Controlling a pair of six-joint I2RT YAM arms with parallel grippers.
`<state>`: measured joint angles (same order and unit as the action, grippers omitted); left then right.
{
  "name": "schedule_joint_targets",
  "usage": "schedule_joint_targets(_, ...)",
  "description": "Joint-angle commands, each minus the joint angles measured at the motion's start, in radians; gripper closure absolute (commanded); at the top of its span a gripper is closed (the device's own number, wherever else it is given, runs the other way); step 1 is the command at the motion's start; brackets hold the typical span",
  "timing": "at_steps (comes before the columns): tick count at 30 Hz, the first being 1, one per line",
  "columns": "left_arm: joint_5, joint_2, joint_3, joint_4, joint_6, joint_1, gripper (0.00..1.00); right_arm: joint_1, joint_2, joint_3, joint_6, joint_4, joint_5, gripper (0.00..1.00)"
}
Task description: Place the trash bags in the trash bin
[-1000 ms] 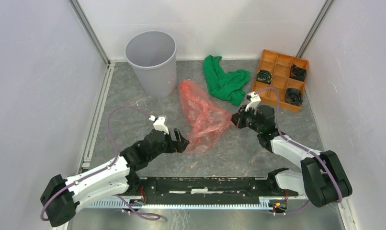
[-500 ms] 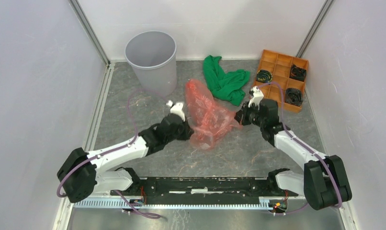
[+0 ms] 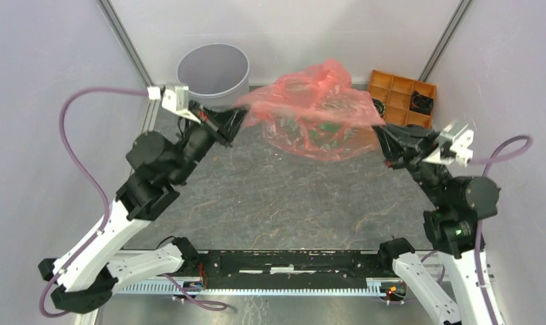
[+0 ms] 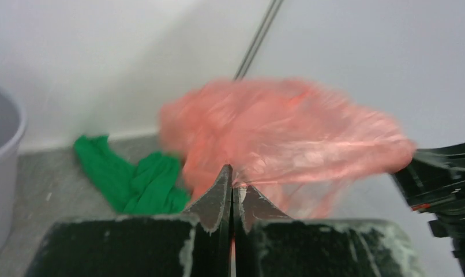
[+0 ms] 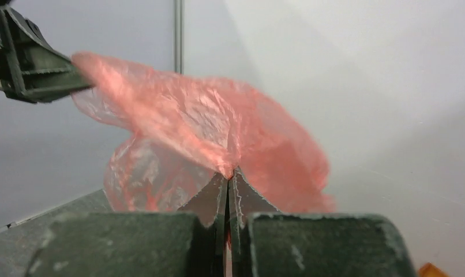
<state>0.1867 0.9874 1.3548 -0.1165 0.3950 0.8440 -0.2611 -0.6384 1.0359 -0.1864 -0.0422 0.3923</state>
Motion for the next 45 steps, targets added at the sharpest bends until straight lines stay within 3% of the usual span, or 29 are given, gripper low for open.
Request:
schedule_joint_targets(1, 0.113, -0.036, -0.333, -0.111, 0.075, -0.003, 0.98, -0.003, 0.004, -0.29, 0.009, 0.031, 0.028, 0.99)
schedule_joint_targets(7, 0.099, -0.112, -0.69, -0.272, 0.275, -0.003, 0.98, -0.005, -0.077, -0.492, 0.037, 0.199, 0.162, 0.99)
schedule_joint_targets(10, 0.068, -0.255, -0.718, -0.28, 0.294, -0.003, 0.98, -0.006, -0.034, -0.493, 0.03, 0.216, 0.206, 0.99)
schedule_joint_targets(13, 0.05, -0.315, -0.647, -0.304, 0.285, -0.003, 0.98, -0.006, -0.033, -0.398, 0.05, 0.293, 0.228, 0.99)
schedule_joint_targets(21, -0.122, -0.277, -0.347, -0.417, 0.23, -0.004, 0.98, -0.007, -0.039, -0.187, 0.055, 0.437, 0.291, 0.99)
schedule_joint_targets(25, -0.23, -0.237, -0.244, -0.377, 0.234, -0.003, 0.98, -0.006, -0.035, -0.181, -0.021, 0.34, 0.308, 0.96)
schedule_joint_targets(29, -0.376, -0.113, -0.186, -0.282, 0.274, -0.003, 0.98, -0.02, -0.064, -0.21, -0.223, 0.144, 0.377, 0.97)
schedule_joint_targets(32, -0.424, -0.003, -0.12, -0.263, 0.288, -0.003, 0.98, -0.077, -0.053, -0.213, -0.336, 0.02, 0.307, 0.93)
schedule_joint_targets(35, -0.426, 0.077, -0.08, -0.23, 0.307, -0.002, 0.98, -0.147, -0.073, -0.189, -0.375, 0.001, 0.255, 0.9)
schedule_joint_targets(38, -0.423, 0.151, -0.055, -0.17, 0.33, -0.002, 0.98, -0.23, -0.149, -0.123, -0.319, 0.089, 0.213, 0.87)
schedule_joint_targets(40, -0.422, 0.207, -0.024, -0.152, 0.333, -0.002, 0.98, -0.267, -0.225, -0.034, -0.249, 0.203, 0.18, 0.81)
schedule_joint_targets(42, -0.408, 0.254, 0.015, -0.157, 0.328, -0.002, 0.98, -0.298, -0.277, 0.037, -0.199, 0.284, 0.13, 0.68)
schedule_joint_targets(45, -0.395, 0.29, 0.041, -0.147, 0.327, -0.002, 0.98, -0.347, -0.298, 0.058, -0.173, 0.309, 0.062, 0.36)
